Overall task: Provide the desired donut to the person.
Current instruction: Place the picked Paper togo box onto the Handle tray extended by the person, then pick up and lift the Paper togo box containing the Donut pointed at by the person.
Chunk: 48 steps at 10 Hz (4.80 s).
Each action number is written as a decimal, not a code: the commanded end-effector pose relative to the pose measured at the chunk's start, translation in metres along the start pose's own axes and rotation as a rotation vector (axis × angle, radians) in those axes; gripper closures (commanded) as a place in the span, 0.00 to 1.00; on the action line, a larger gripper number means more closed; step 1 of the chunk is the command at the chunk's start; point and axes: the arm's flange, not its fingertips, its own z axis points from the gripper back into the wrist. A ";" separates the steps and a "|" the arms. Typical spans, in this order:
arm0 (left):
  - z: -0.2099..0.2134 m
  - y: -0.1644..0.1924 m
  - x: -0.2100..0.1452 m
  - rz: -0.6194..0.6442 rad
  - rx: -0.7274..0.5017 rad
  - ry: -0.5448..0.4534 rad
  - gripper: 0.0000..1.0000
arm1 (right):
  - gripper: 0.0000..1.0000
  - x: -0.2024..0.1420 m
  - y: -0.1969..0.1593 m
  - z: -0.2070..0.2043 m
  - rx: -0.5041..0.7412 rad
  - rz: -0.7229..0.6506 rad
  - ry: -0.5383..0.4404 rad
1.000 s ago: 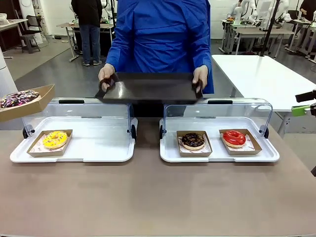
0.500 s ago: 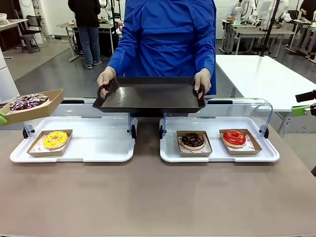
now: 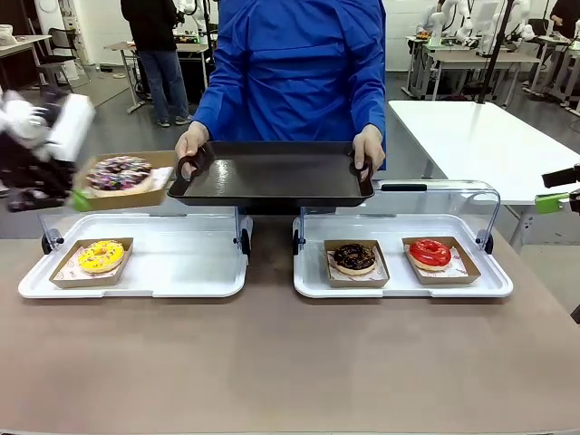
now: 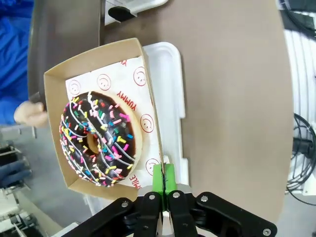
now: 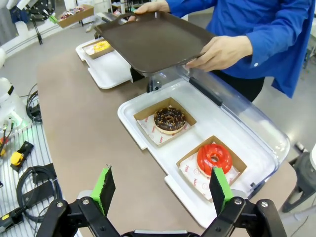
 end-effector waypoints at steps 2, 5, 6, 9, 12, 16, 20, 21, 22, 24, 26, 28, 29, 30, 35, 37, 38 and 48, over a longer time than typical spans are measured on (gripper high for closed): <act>-0.037 0.048 0.061 -0.029 0.054 0.050 1.00 | 0.00 -0.001 -0.003 -0.002 0.005 0.012 -0.021; -0.052 0.095 0.110 -0.077 0.062 0.093 1.00 | 0.00 -0.001 -0.003 -0.002 0.005 0.012 -0.021; -0.054 0.110 0.118 -0.086 0.054 0.103 1.00 | 0.00 -0.001 -0.003 -0.002 0.005 0.012 -0.021; -0.086 0.159 0.128 -0.089 -0.030 0.094 1.00 | 0.00 -0.001 -0.003 -0.002 0.005 0.012 -0.021; -0.128 0.188 0.119 -0.047 -0.114 0.103 1.00 | 0.00 -0.001 -0.003 -0.002 0.005 0.012 -0.021; -0.128 0.192 0.114 0.019 -0.155 0.082 0.17 | 0.00 -0.001 -0.003 -0.002 0.005 0.012 -0.021; -0.123 0.189 0.108 0.052 -0.243 0.091 0.10 | 0.00 -0.001 -0.003 -0.002 0.005 0.012 -0.021; -0.123 0.188 0.105 0.051 -0.256 0.080 0.01 | 0.00 -0.001 -0.003 -0.002 0.005 0.012 -0.021; -0.120 0.188 0.103 0.053 -0.263 0.075 0.00 | 0.00 -0.001 -0.003 -0.002 0.005 0.012 -0.021; -0.118 0.187 0.101 0.051 -0.287 0.056 0.00 | 0.00 -0.001 -0.003 -0.002 0.005 0.012 -0.021; -0.119 0.183 0.097 0.055 -0.304 0.052 0.00 | 0.00 -0.001 -0.003 -0.002 0.005 0.012 -0.021; -0.117 0.181 0.093 0.058 -0.311 0.038 0.00 | 0.00 -0.001 -0.003 -0.002 0.005 0.012 -0.021; -0.117 0.174 0.090 0.059 -0.316 0.020 0.00 | 0.00 -0.001 -0.003 -0.002 0.005 0.012 -0.021; -0.116 0.169 0.086 0.052 -0.313 0.004 0.00 | 0.00 -0.001 -0.003 -0.002 0.005 0.012 -0.021; -0.069 0.077 -0.022 0.236 -0.301 -0.302 0.00 | 0.00 -0.001 -0.003 -0.002 0.005 0.012 -0.021; -0.052 0.023 -0.089 0.347 -0.209 -0.425 0.00 | 0.00 -0.001 -0.003 -0.002 0.005 0.012 -0.021; -0.047 -0.009 -0.123 0.441 -0.135 -0.481 0.00 | 0.00 -0.001 -0.003 -0.002 0.005 0.012 -0.021; -0.058 -0.127 -0.218 0.784 0.150 -0.659 0.00 | 0.00 -0.001 -0.003 -0.002 0.005 0.012 -0.021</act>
